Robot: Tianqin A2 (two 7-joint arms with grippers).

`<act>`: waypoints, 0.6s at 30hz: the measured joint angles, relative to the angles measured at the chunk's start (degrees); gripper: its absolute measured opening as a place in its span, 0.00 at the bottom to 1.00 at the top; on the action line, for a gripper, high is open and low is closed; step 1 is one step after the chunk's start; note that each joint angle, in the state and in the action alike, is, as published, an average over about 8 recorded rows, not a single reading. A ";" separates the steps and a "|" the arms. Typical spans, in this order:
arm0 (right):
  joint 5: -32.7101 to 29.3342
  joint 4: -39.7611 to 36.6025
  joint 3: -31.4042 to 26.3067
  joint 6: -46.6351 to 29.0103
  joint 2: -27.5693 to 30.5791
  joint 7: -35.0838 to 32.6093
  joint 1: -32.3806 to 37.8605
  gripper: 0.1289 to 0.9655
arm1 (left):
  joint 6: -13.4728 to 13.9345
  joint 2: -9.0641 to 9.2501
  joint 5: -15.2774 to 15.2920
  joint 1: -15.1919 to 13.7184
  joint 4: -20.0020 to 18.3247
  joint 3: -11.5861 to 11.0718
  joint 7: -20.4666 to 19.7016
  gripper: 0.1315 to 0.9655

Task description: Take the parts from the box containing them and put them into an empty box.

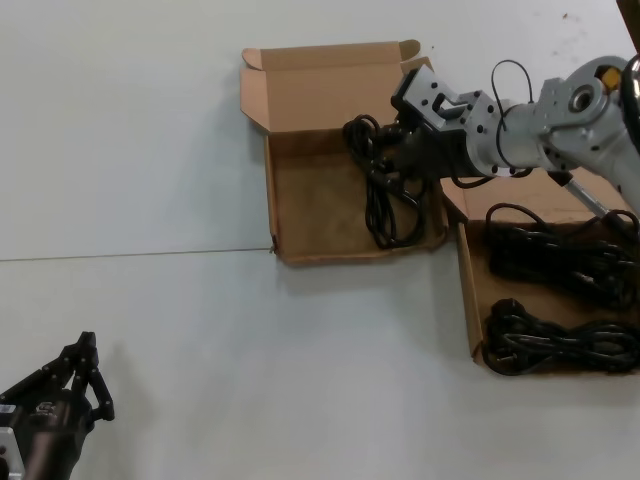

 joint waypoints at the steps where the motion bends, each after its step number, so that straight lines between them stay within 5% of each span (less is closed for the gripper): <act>1: 0.02 0.18 0.18 -0.18 0.07 0.00 -0.02 0.16 | 0.00 0.00 0.00 0.00 0.00 0.00 0.00 0.05; 6: 0.26 1.83 1.65 -1.63 0.92 0.00 -0.22 0.18 | 0.00 0.00 0.00 0.00 0.00 0.00 0.00 0.05; 18: 1.85 16.99 11.68 -6.58 8.07 0.00 -5.82 0.46 | 0.00 0.00 0.00 0.00 0.00 0.00 0.00 0.05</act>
